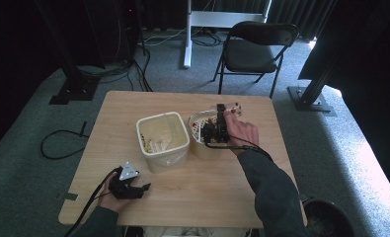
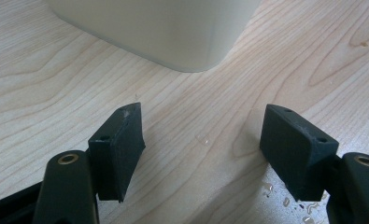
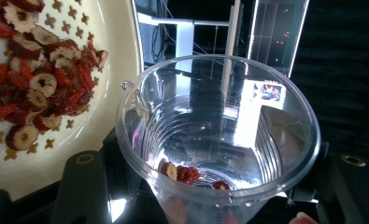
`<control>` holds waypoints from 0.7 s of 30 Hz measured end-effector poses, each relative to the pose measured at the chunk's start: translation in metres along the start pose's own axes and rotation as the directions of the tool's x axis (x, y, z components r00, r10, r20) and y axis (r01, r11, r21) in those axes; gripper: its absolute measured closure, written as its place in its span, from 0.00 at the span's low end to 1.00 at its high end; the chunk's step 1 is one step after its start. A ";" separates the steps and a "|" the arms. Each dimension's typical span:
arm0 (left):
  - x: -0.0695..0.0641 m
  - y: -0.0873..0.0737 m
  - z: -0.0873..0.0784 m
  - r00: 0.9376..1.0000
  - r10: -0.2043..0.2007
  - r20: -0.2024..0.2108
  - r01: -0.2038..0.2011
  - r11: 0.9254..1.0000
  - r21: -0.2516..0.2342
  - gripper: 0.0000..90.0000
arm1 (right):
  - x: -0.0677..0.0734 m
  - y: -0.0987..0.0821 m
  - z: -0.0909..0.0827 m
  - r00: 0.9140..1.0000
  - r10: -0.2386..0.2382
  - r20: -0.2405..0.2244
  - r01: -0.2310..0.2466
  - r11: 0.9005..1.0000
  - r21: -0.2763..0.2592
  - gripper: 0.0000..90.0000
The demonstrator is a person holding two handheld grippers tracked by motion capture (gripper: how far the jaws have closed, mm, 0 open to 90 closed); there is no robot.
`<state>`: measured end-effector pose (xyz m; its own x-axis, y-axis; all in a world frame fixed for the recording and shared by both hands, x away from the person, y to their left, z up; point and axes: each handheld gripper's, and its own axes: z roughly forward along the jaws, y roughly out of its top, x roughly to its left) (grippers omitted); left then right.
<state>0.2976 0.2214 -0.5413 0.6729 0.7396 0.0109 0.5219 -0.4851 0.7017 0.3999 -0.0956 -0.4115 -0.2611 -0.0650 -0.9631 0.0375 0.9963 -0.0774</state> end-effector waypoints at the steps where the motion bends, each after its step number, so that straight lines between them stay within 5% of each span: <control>1: 0.000 0.000 0.000 1.000 0.000 0.000 0.000 1.000 -0.001 0.34 | 0.000 -0.001 0.000 1.000 -0.002 -0.003 0.002 1.000 -0.001 0.40; 3: 0.000 0.000 0.000 1.000 -0.001 0.000 0.001 1.000 -0.001 0.34 | -0.001 -0.002 0.001 1.000 0.024 -0.002 -0.024 1.000 0.003 0.40; 6: 0.000 0.000 0.000 1.000 0.000 0.000 0.000 1.000 0.000 0.34 | 0.005 -0.003 0.001 1.000 -0.009 -0.010 0.009 1.000 0.001 0.40; 10: 0.000 0.000 0.000 1.000 0.003 0.000 -0.003 1.000 0.002 0.34 | 0.004 -0.009 0.003 0.996 0.077 -0.054 -0.078 0.997 -0.020 0.39; 12: 0.000 0.000 0.000 1.000 0.002 0.000 -0.002 1.000 0.002 0.34 | 0.003 -0.015 0.003 0.986 0.141 -0.089 -0.145 0.989 -0.037 0.39; 15: 0.000 0.000 0.000 1.000 0.003 0.000 -0.003 1.000 0.003 0.34 | -0.004 -0.028 0.005 0.947 0.281 -0.154 -0.292 0.955 -0.054 0.39; 19: 0.000 0.000 0.000 1.000 0.003 0.001 -0.003 1.000 0.004 0.34 | -0.011 -0.047 0.007 0.858 0.457 -0.235 -0.481 0.875 -0.056 0.39; 21: 0.000 0.000 0.000 1.000 0.002 0.000 -0.002 1.000 0.003 0.34 | -0.014 -0.056 0.008 0.822 0.505 -0.262 -0.537 0.841 -0.061 0.40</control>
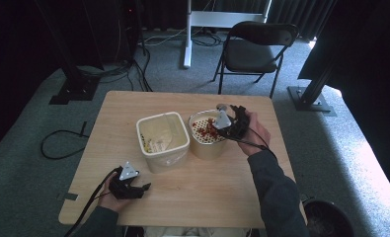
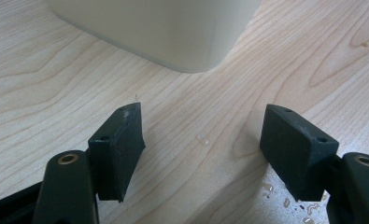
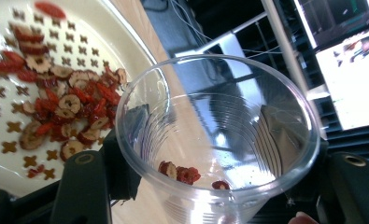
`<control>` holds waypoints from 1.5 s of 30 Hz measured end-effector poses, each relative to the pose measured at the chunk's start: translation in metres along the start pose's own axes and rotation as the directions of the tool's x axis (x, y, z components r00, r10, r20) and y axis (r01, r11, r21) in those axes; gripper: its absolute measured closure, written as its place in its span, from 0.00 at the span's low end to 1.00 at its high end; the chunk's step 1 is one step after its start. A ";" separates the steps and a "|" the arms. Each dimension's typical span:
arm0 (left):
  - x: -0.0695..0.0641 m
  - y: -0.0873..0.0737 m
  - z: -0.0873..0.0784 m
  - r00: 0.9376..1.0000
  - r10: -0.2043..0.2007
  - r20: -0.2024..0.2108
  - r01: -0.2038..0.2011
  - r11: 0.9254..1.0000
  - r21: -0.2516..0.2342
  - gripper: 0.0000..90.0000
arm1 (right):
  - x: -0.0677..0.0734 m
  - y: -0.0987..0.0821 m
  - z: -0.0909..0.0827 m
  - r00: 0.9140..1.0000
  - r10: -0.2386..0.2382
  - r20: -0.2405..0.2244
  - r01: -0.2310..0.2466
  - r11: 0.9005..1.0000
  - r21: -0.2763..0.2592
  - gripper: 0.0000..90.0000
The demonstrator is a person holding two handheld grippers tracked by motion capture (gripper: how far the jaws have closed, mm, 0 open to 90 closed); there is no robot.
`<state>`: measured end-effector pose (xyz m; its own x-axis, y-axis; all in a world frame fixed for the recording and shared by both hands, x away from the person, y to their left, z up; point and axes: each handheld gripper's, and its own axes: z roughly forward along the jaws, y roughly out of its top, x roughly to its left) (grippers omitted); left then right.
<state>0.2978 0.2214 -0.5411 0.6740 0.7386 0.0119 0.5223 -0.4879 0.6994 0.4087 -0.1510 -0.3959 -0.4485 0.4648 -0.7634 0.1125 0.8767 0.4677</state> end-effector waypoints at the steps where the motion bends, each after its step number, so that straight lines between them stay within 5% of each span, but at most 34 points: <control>1: 0.000 0.000 0.000 1.000 0.000 0.000 0.000 1.000 0.000 0.34 | -0.002 -0.003 -0.001 0.999 0.034 -0.014 -0.034 0.999 -0.009 0.39; 4: 0.000 0.000 0.000 1.000 -0.001 0.000 0.001 1.000 -0.001 0.34 | -0.009 -0.011 -0.003 0.990 0.129 -0.053 -0.131 0.991 -0.033 0.39; 7: 0.000 0.000 0.000 1.000 -0.001 -0.001 0.001 1.000 0.000 0.34 | -0.015 -0.020 -0.004 0.972 0.218 -0.091 -0.223 0.974 -0.051 0.40; 10: 0.000 0.000 0.000 1.000 -0.001 -0.001 0.001 1.000 -0.001 0.34 | -0.021 -0.027 -0.007 0.951 0.286 -0.119 -0.295 0.953 -0.065 0.40; 11: 0.000 0.000 0.000 1.000 -0.001 -0.001 0.001 1.000 -0.001 0.34 | -0.021 -0.027 -0.007 0.951 0.286 -0.119 -0.295 0.953 -0.065 0.40; 13: 0.000 0.000 0.000 1.000 -0.001 -0.001 0.001 1.000 -0.001 0.34 | -0.027 -0.033 -0.010 0.926 0.350 -0.145 -0.363 0.928 -0.080 0.40; 17: 0.000 0.000 0.000 1.000 -0.001 -0.001 0.001 1.000 -0.001 0.34 | -0.033 -0.041 -0.014 0.892 0.414 -0.179 -0.435 0.895 -0.100 0.40; 25: 0.000 0.000 0.000 1.000 -0.003 -0.002 0.003 1.000 -0.003 0.34 | -0.039 -0.048 -0.023 0.835 0.486 -0.258 -0.528 0.839 -0.128 0.40; 32: 0.000 0.000 0.000 1.000 -0.002 -0.003 0.002 1.000 -0.003 0.34 | -0.041 -0.048 -0.028 0.806 0.509 -0.302 -0.567 0.810 -0.149 0.40; 37: 0.000 0.000 0.000 1.000 0.000 -0.002 0.000 1.000 -0.002 0.34 | -0.041 -0.046 -0.031 0.768 0.533 -0.356 -0.611 0.775 -0.158 0.40; 41: 0.000 0.000 0.000 1.000 0.000 -0.002 0.000 1.000 -0.002 0.34 | -0.040 -0.044 -0.031 0.758 0.533 -0.375 -0.620 0.768 -0.161 0.40; 45: 0.000 0.000 0.000 1.000 -0.001 -0.002 0.001 1.000 -0.002 0.34 | -0.039 -0.039 -0.033 0.758 0.527 -0.385 -0.618 0.768 -0.167 0.40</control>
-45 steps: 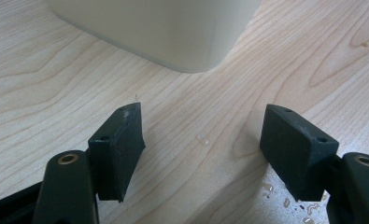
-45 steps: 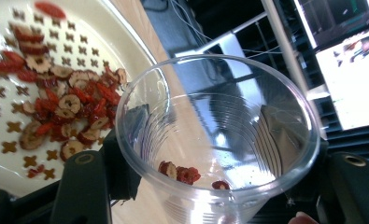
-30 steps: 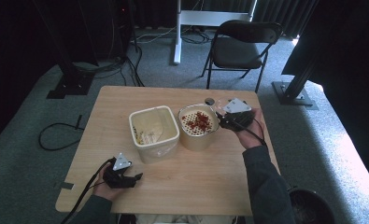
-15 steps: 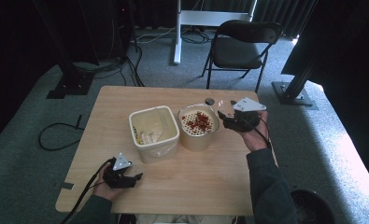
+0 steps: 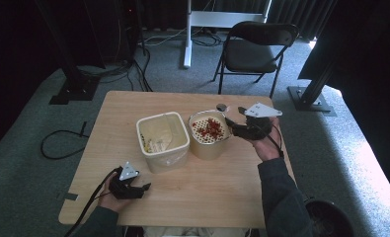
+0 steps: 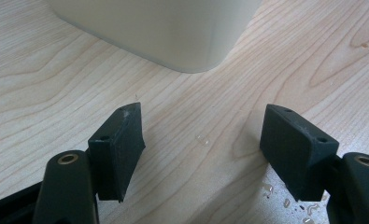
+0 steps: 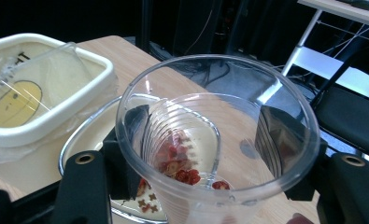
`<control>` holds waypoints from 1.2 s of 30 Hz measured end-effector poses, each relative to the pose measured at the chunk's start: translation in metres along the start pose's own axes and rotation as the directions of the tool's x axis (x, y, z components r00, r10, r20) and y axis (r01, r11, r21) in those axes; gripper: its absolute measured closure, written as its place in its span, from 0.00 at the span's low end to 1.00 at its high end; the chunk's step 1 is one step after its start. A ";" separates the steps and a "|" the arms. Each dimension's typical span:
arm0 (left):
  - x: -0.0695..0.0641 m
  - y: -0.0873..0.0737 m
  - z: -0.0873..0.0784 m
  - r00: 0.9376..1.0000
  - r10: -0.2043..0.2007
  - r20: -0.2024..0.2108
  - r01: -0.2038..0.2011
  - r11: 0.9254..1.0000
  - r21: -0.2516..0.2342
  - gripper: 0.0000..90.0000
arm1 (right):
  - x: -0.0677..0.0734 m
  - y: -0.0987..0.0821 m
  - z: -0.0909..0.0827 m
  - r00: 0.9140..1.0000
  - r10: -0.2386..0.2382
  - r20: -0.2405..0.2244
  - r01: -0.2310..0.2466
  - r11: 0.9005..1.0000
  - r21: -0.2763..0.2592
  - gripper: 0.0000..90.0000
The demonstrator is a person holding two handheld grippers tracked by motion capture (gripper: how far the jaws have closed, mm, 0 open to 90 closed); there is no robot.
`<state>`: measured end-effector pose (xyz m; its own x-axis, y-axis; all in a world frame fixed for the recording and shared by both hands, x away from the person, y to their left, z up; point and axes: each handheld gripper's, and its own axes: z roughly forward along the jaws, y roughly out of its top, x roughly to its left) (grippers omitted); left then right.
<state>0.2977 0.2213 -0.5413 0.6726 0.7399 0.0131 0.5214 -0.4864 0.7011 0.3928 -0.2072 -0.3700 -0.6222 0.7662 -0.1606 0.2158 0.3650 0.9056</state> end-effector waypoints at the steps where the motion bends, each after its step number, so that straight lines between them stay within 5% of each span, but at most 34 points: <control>1: 0.000 0.000 0.000 1.000 0.000 0.000 0.000 1.000 0.000 0.34 | 0.001 0.001 0.000 1.000 -0.002 -0.002 0.002 1.000 0.001 0.40; 21: 0.000 0.000 0.000 1.000 -0.001 0.001 0.001 1.000 -0.003 0.34 | 0.033 0.031 0.010 0.990 -0.025 -0.137 0.019 0.999 -0.046 0.40; 36: 0.000 0.000 0.000 1.000 -0.003 0.002 0.003 1.000 -0.007 0.34 | 0.058 0.053 0.026 0.967 -0.008 -0.254 -0.010 0.997 -0.070 0.39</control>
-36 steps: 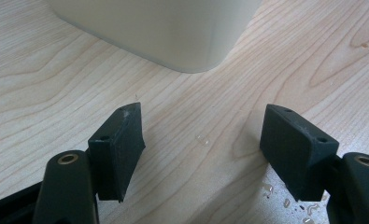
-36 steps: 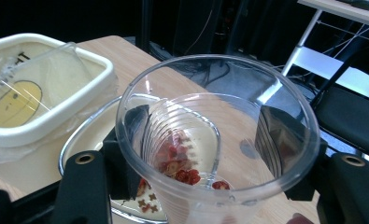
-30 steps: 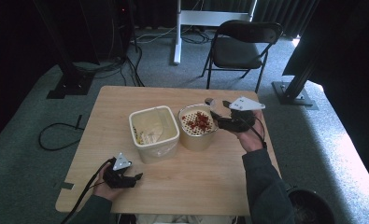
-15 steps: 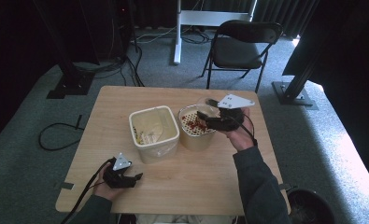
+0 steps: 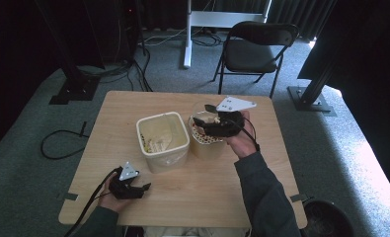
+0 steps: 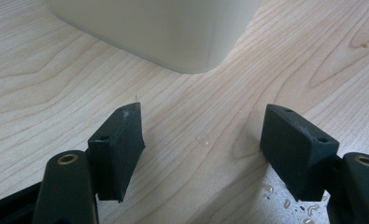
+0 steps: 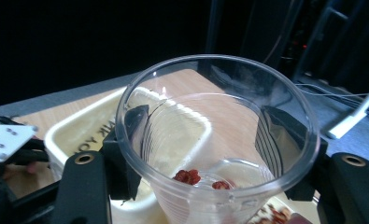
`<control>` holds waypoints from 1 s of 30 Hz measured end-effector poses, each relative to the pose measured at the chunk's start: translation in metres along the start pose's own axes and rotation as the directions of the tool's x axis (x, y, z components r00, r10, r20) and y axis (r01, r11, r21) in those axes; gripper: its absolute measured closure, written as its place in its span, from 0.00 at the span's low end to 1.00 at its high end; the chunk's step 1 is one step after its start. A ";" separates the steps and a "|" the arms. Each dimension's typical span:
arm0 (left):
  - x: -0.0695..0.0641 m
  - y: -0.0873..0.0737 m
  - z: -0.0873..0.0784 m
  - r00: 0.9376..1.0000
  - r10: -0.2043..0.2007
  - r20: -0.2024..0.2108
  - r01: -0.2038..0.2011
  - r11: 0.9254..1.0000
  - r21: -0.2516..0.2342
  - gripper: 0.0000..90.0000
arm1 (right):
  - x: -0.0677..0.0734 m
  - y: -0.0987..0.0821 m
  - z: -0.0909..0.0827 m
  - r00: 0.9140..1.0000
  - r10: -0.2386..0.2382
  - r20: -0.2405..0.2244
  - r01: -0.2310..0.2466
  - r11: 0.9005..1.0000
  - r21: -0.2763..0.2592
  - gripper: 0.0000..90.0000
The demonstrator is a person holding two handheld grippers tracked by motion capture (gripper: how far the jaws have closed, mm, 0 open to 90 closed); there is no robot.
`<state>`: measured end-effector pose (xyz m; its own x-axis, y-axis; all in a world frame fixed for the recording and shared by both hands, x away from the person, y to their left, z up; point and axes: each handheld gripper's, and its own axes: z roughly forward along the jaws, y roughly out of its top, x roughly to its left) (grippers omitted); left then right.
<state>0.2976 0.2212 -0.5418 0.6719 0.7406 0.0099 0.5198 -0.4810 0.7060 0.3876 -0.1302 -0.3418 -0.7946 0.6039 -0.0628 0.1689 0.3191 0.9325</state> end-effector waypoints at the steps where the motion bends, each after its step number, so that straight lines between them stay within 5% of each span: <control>1: 0.000 0.000 0.000 1.000 0.000 0.000 0.000 1.000 0.000 0.34 | 0.001 0.001 0.001 1.000 0.003 -0.007 -0.003 1.000 -0.002 0.39; 19: 0.000 0.000 0.000 1.000 0.004 0.002 -0.004 1.000 0.002 0.34 | 0.020 0.024 0.021 0.994 0.019 -0.105 -0.023 0.999 -0.037 0.39; 30: 0.000 0.000 0.000 1.000 0.004 0.000 -0.004 1.000 0.000 0.34 | 0.038 0.037 0.047 0.980 0.039 -0.193 -0.049 0.998 -0.045 0.38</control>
<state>0.2975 0.2215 -0.5419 0.6737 0.7389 0.0126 0.5171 -0.4835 0.7062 0.3907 -0.0610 -0.3259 -0.8849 0.4638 0.0436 0.1808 0.2557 0.9497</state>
